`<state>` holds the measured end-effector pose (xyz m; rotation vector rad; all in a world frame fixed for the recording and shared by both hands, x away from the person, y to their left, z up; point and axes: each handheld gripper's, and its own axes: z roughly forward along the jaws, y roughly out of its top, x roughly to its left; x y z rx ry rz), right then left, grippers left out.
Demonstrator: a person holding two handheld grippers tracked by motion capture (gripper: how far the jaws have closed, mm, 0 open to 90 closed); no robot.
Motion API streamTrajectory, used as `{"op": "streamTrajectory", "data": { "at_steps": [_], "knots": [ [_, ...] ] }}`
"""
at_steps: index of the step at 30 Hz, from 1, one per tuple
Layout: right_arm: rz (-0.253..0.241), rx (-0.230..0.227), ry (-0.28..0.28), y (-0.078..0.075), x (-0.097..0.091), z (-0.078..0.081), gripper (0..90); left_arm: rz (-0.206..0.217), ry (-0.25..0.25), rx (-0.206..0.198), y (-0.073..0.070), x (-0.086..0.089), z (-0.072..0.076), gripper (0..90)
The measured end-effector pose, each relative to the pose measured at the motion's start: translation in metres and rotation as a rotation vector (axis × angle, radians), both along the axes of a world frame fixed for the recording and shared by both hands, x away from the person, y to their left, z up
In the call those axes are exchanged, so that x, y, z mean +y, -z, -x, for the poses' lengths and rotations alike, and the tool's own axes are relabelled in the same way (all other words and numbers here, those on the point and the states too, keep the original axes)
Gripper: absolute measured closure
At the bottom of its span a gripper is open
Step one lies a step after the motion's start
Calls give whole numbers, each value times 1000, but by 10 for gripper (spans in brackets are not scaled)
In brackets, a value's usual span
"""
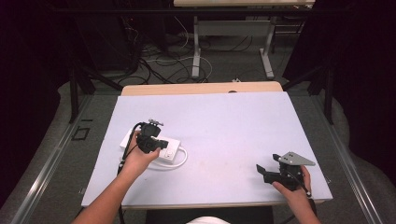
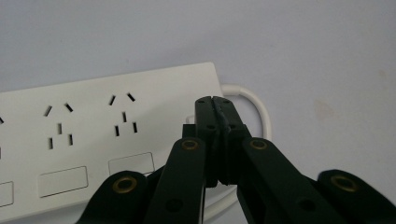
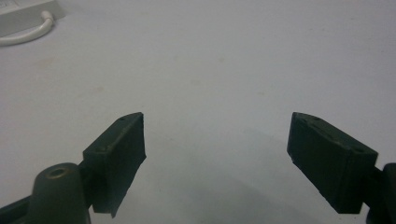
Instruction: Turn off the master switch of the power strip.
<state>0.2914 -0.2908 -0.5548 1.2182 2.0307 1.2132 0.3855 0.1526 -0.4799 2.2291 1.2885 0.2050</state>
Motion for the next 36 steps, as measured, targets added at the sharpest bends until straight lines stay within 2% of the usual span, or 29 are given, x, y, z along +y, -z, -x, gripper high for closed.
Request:
{"op": "streamTrajectory", "data": {
  "at_steps": [3,4,9,12,16,17,18,23,25,31,33,36],
  "knots": [
    [-1,2,0,0,0,0,184,-1,-14,2,4,-4,0,900],
    [-1,2,-1,0,0,0,184,-11,-2,2,5,-4,-1,900],
    [-3,5,-2,0,0,0,184,-13,-6,13,11,-7,-1,900],
    [-1,2,-5,0,0,0,184,-14,8,19,14,-8,-2,900],
    [-3,10,-1,0,0,0,185,-19,16,24,17,-11,-2,900],
    [13,28,-6,-1,-1,1,185,-22,15,23,18,-11,-2,900],
    [-1,4,-6,0,0,0,184,-25,22,20,19,-12,-2,900],
    [-4,9,-7,1,0,0,184,-35,24,34,23,-14,-3,900],
    [-5,11,-7,1,0,0,185,-39,27,52,24,-14,-4,900],
    [-5,13,-10,1,0,0,185,-43,22,49,29,-14,-5,900],
    [-3,10,-10,1,0,0,184,-51,21,59,29,-14,-5,900],
    [1,5,-6,1,0,0,185,-47,17,50,31,-15,-5,900]
  ]
}}
